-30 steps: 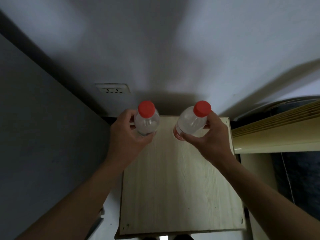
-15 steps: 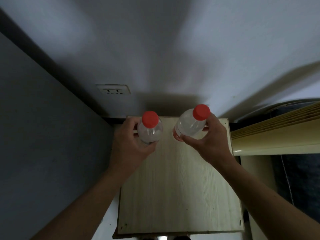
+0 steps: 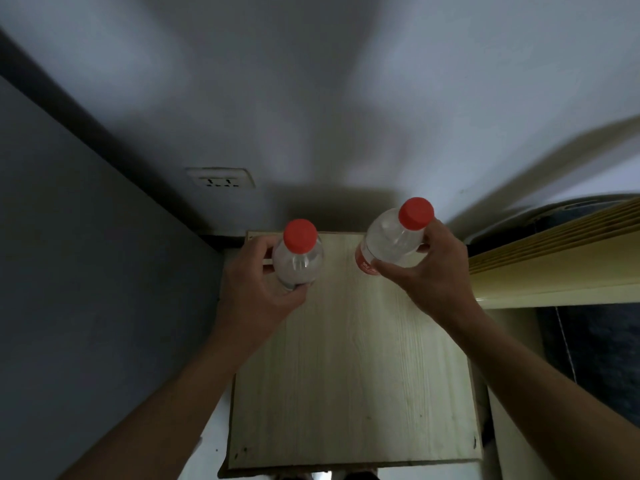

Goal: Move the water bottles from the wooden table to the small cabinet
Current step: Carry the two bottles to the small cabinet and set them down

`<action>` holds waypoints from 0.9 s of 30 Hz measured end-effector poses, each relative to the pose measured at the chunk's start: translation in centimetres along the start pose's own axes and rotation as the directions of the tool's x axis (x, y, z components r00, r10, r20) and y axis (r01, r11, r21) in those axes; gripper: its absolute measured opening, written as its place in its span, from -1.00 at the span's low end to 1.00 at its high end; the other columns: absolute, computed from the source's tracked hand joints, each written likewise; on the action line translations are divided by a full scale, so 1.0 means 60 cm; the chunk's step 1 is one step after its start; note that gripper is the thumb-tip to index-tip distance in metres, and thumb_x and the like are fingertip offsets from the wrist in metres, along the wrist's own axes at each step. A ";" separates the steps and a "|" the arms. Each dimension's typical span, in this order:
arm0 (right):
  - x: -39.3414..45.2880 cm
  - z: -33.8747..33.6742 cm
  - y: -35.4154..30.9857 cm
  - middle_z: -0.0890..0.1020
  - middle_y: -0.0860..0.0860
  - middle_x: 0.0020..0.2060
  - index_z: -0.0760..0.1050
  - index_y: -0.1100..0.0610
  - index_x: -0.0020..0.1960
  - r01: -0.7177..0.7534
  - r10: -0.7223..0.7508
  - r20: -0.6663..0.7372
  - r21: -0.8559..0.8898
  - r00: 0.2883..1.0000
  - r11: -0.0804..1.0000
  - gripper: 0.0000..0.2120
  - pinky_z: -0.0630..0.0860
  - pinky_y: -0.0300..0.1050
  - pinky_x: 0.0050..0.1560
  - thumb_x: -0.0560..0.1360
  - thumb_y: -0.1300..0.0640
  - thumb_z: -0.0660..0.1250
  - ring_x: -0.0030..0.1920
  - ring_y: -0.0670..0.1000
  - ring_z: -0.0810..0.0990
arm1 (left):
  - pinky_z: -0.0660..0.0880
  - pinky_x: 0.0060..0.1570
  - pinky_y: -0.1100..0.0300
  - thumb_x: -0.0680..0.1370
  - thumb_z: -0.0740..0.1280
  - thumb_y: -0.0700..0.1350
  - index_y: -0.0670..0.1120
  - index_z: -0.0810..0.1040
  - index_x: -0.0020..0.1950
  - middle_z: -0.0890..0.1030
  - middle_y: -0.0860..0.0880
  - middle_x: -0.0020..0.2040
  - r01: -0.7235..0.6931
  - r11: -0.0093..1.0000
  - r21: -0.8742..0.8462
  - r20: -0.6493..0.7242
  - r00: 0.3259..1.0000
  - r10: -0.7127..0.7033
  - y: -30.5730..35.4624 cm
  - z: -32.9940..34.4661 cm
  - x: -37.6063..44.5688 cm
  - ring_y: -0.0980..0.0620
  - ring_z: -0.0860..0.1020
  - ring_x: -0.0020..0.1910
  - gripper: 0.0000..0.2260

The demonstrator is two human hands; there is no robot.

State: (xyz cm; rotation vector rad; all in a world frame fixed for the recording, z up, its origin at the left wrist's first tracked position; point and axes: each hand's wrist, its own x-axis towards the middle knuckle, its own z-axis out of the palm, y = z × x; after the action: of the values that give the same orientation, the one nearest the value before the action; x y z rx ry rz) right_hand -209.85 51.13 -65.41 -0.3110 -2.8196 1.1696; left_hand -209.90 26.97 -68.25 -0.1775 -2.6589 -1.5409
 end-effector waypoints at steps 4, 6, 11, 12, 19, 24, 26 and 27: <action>-0.002 -0.014 0.015 0.60 0.07 0.17 0.44 0.13 0.31 -0.031 0.031 -0.016 -0.027 0.999 0.999 -0.26 0.56 -0.04 0.09 0.20 -0.13 0.50 0.08 -0.04 0.53 | 0.45 -0.04 0.45 0.25 0.50 0.14 -0.05 0.50 0.13 0.58 0.07 0.05 0.017 1.000 -0.005 0.016 1.000 -0.017 0.001 0.005 0.014 0.29 0.53 0.01 -0.47; -0.003 -0.016 0.019 0.59 0.09 0.19 0.43 0.15 0.32 -0.046 0.046 -0.012 -0.023 0.999 0.999 -0.27 0.56 -0.01 0.11 0.23 -0.04 0.55 0.10 -0.03 0.52 | 0.45 -0.04 0.46 0.25 0.54 0.10 -0.03 0.49 0.12 0.57 0.05 0.05 0.012 1.000 -0.004 0.025 1.000 -0.011 0.003 0.008 0.018 0.28 0.53 0.01 -0.48; -0.005 -0.015 0.022 0.58 0.07 0.19 0.41 0.12 0.34 -0.059 0.059 -0.002 0.001 0.998 0.998 -0.23 0.56 0.05 0.10 0.20 -0.15 0.47 0.12 0.02 0.54 | 0.51 0.01 0.35 0.27 0.64 -0.14 -0.04 0.48 0.12 0.58 0.01 0.06 0.029 0.999 -0.030 0.002 1.000 -0.029 -0.006 0.018 0.014 0.18 0.56 0.05 -0.48; -0.006 -0.015 0.023 0.58 0.06 0.19 0.41 0.11 0.33 -0.063 0.063 -0.002 0.008 0.998 0.998 -0.23 0.56 0.03 0.10 0.20 -0.16 0.47 0.12 0.01 0.54 | 0.52 0.02 0.36 0.27 0.64 -0.15 -0.03 0.47 0.12 0.58 0.00 0.07 0.026 0.999 -0.028 -0.001 1.000 -0.026 -0.006 0.019 0.016 0.16 0.56 0.05 -0.48; -0.007 -0.014 0.036 0.57 0.06 0.21 0.41 0.12 0.35 -0.067 0.066 0.006 0.009 0.998 0.998 -0.26 0.52 -0.11 0.04 0.25 -0.04 0.56 0.10 -0.04 0.50 | 0.53 0.06 0.30 0.30 0.62 -0.14 0.05 0.40 0.19 0.55 -0.02 0.15 0.014 1.000 0.005 0.058 0.998 -0.014 -0.003 0.019 0.023 0.10 0.55 0.11 -0.42; -0.004 -0.018 0.036 0.57 0.03 0.20 0.41 0.09 0.33 -0.082 0.083 0.045 -0.012 0.996 0.997 -0.28 0.52 -0.09 0.08 0.25 -0.02 0.59 0.08 -0.07 0.50 | 0.53 0.04 0.30 0.30 0.62 -0.11 0.11 0.38 0.21 0.53 0.04 0.16 0.023 0.999 0.024 0.055 0.998 -0.024 -0.001 0.014 0.019 0.14 0.53 0.10 -0.39; -0.002 -0.025 0.030 0.57 0.04 0.20 0.41 0.09 0.34 -0.091 0.092 0.066 -0.025 0.994 0.996 -0.29 0.50 -0.08 0.11 0.26 0.00 0.59 0.08 -0.09 0.48 | 0.54 0.03 0.24 0.29 0.63 -0.08 0.08 0.40 0.19 0.54 0.06 0.13 0.027 0.999 0.038 0.059 0.998 -0.029 0.008 0.008 0.020 0.12 0.54 0.08 -0.41; -0.001 -0.030 0.025 0.56 0.04 0.21 0.40 0.09 0.34 -0.092 0.094 0.079 -0.029 0.992 0.995 -0.27 0.50 -0.07 0.13 0.25 0.00 0.59 0.09 -0.09 0.48 | 0.55 0.03 0.18 0.28 0.63 -0.06 0.08 0.41 0.18 0.55 0.07 0.11 0.028 0.999 0.047 0.059 0.998 -0.031 0.014 0.003 0.021 0.12 0.54 0.06 -0.42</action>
State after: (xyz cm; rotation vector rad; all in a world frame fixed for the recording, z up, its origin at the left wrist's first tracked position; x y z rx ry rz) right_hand -209.30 53.39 -65.22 -0.4105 -2.9202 1.1898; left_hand -211.04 27.61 -67.47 -0.1863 -2.7524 -1.5042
